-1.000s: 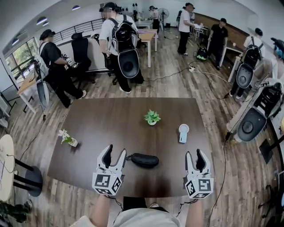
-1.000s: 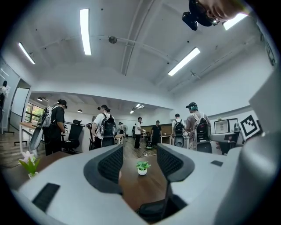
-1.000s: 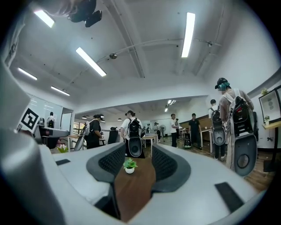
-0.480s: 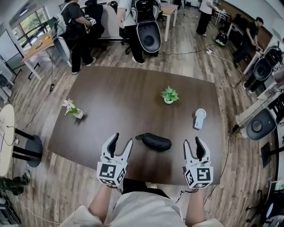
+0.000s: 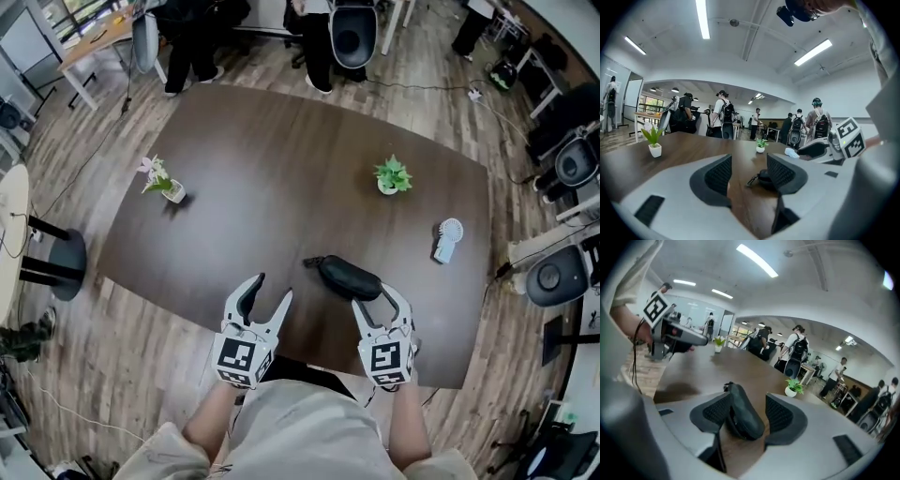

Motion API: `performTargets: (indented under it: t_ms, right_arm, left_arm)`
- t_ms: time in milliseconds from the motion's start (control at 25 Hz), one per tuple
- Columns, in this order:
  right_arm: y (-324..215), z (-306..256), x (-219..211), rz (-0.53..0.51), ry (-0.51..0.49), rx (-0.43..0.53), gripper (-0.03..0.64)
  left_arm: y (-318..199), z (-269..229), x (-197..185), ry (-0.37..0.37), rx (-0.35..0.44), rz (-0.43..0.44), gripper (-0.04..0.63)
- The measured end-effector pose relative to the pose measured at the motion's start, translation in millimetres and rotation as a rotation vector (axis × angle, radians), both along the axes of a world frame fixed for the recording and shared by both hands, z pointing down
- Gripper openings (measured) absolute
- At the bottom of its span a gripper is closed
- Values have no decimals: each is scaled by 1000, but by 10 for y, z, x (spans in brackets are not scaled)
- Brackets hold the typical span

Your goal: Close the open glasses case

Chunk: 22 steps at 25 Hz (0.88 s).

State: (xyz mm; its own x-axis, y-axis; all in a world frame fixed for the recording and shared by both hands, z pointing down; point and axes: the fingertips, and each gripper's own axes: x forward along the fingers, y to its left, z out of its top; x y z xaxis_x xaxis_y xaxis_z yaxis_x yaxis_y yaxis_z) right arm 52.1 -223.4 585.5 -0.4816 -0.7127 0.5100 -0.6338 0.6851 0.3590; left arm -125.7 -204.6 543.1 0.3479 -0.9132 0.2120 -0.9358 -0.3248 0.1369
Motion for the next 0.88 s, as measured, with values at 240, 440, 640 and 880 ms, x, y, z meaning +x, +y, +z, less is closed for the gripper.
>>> performTargets:
  t_ms: [240,440,640,880]
  right_arm:
    - [43,589,-157,-156,356,16,285]
    - [-5,819,-180,-178,444,7,327]
    - [-200,868,-143,-149,477,35,331]
    - [-422,905,-84,-116,520,53,291]
  left_arm:
    - [86,203,-162,18,-51,-41,238]
    - [120,263,-246,18,-66,-59,238]
    - [112,313,-251,22,-79,-58,236]
    - [82,293,-169,20,-75,-35,235]
